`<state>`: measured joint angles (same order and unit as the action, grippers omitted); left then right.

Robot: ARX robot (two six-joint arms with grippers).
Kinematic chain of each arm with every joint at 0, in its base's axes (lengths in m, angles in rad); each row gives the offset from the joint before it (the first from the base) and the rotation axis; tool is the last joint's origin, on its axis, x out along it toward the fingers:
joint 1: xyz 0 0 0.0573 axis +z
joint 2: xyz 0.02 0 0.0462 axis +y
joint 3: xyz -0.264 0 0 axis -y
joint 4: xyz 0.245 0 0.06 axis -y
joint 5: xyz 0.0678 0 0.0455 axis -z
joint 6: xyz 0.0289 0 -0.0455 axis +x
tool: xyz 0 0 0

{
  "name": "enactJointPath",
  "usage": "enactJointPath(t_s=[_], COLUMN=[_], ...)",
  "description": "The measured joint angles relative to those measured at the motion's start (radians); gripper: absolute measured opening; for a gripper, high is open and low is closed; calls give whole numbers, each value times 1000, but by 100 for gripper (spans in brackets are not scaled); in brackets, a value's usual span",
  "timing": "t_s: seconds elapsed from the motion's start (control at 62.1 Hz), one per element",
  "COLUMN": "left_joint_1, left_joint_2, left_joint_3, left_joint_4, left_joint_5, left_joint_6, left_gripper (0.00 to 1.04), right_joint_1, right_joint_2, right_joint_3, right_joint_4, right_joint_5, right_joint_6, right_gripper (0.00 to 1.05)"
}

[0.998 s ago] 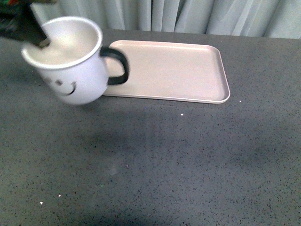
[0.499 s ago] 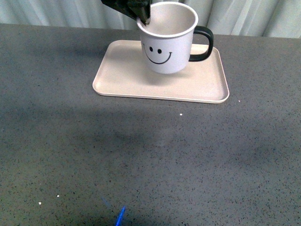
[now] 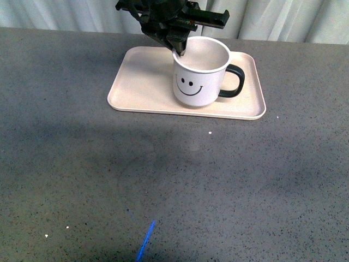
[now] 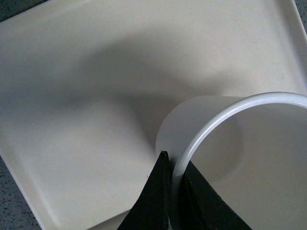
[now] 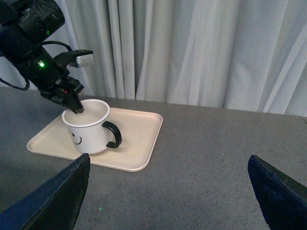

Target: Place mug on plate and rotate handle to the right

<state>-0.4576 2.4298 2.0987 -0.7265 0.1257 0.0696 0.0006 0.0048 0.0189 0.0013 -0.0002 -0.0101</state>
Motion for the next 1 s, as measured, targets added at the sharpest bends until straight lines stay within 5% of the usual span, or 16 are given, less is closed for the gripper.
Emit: enactJointPath(t_s=[0.483,0.789,0.998], left_joint_1=[0,3,48], left_joint_2=[79,63,-149], left_joint_3=[97,91,-106], left_joint_4=[-42,2,207], left_joint_5=[-17,13,89], left_joint_6=[39,71,57], left_gripper=[2,54,88], right_joint_1=[0,0,0], right_joint_2=[0,0,0], right_joint_3=[0,0,0], right_joint_4=[0,0,0], right_joint_5=[0,0,0], right_joint_6=[0,0,0], right_gripper=[95,96,96])
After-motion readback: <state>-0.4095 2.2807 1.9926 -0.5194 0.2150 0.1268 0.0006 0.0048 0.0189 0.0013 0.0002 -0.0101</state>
